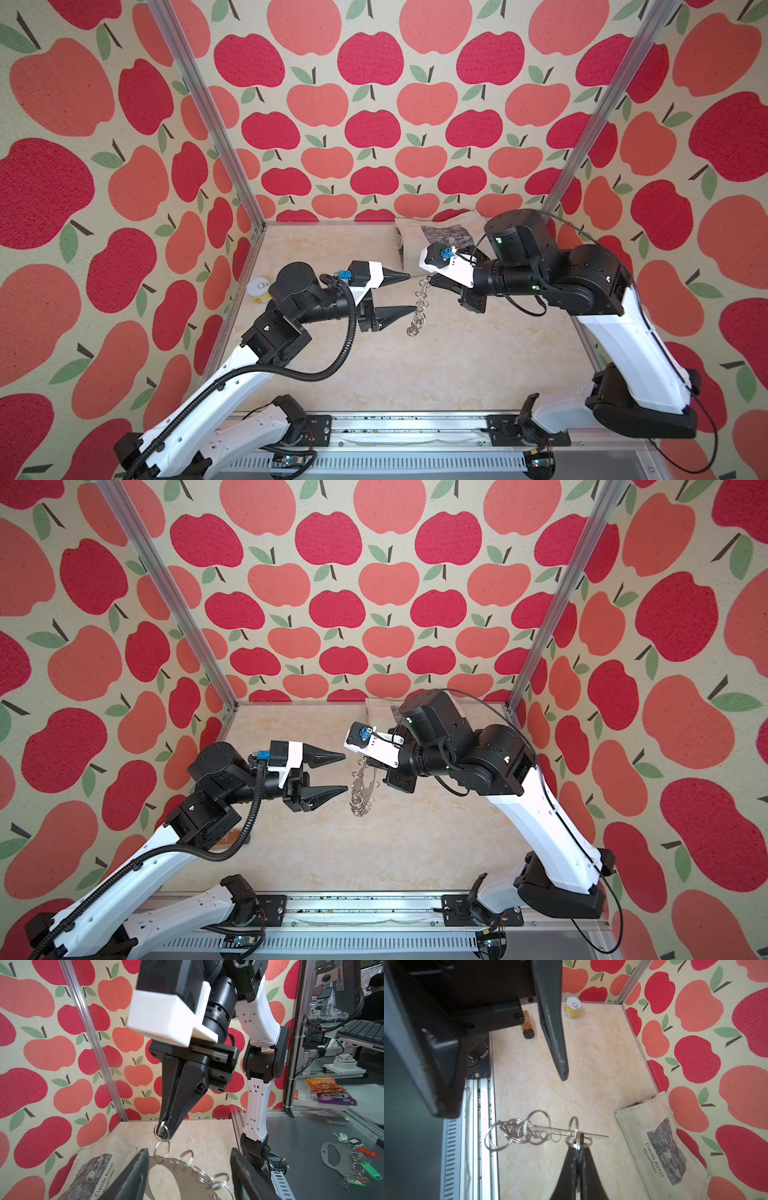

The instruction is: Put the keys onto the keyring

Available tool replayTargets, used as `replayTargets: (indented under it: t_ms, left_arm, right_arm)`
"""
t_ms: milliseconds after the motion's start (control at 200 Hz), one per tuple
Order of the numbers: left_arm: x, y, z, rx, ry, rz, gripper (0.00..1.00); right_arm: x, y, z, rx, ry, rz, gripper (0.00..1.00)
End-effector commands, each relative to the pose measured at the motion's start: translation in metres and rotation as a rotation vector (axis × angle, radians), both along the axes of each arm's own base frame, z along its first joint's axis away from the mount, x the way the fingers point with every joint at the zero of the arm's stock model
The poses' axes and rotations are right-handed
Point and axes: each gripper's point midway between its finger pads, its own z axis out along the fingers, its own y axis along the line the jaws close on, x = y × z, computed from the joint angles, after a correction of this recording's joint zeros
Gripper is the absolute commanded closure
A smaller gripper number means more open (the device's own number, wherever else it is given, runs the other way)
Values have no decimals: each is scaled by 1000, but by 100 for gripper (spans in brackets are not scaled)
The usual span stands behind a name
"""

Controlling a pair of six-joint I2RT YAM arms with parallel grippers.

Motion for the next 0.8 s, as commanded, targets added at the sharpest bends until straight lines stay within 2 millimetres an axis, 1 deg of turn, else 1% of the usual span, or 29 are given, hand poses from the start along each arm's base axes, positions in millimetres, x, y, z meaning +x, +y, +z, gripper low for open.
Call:
replayTargets:
  t_ms: [0, 55, 135, 210, 300, 325, 370, 415, 445, 490, 605, 795]
  left_arm:
    - [9, 9, -7, 4, -3, 92, 29]
    - [13, 15, -10, 2, -4, 141, 28]
    - [24, 24, -17, -2, 9, 235, 25]
    - [36, 36, -25, -2, 21, 340, 23]
    - [47, 49, -37, 14, 47, 448, 20]
    - [48, 53, -39, 17, 50, 471, 15]
    - [52, 60, -44, 27, 61, 515, 12]
    - [53, 64, -48, 35, 67, 539, 10]
    - [53, 67, -49, 36, 69, 553, 7]
    - [54, 71, -52, 37, 74, 575, 6]
    - [55, 79, -57, 27, 88, 612, 5]
    - [54, 88, -66, 14, 109, 643, 5]
  right_arm:
    - [21, -7, -27, -115, -26, -68, 100]
    - [26, -9, -40, -147, 8, -89, 100]
    - [36, -12, -66, -199, 90, -128, 100]
    - [44, -19, -94, -271, 177, -181, 100]
    - [48, -29, -119, -365, 253, -254, 100]
    - [49, -32, -124, -386, 264, -274, 100]
    - [50, -38, -132, -428, 284, -309, 100]
    - [49, -42, -135, -445, 298, -332, 100]
    - [48, -43, -137, -451, 315, -340, 100]
    - [46, -43, -139, -447, 336, -347, 100]
    - [39, -34, -142, -428, 391, -333, 100]
    - [42, -19, -146, -427, 411, -312, 100]
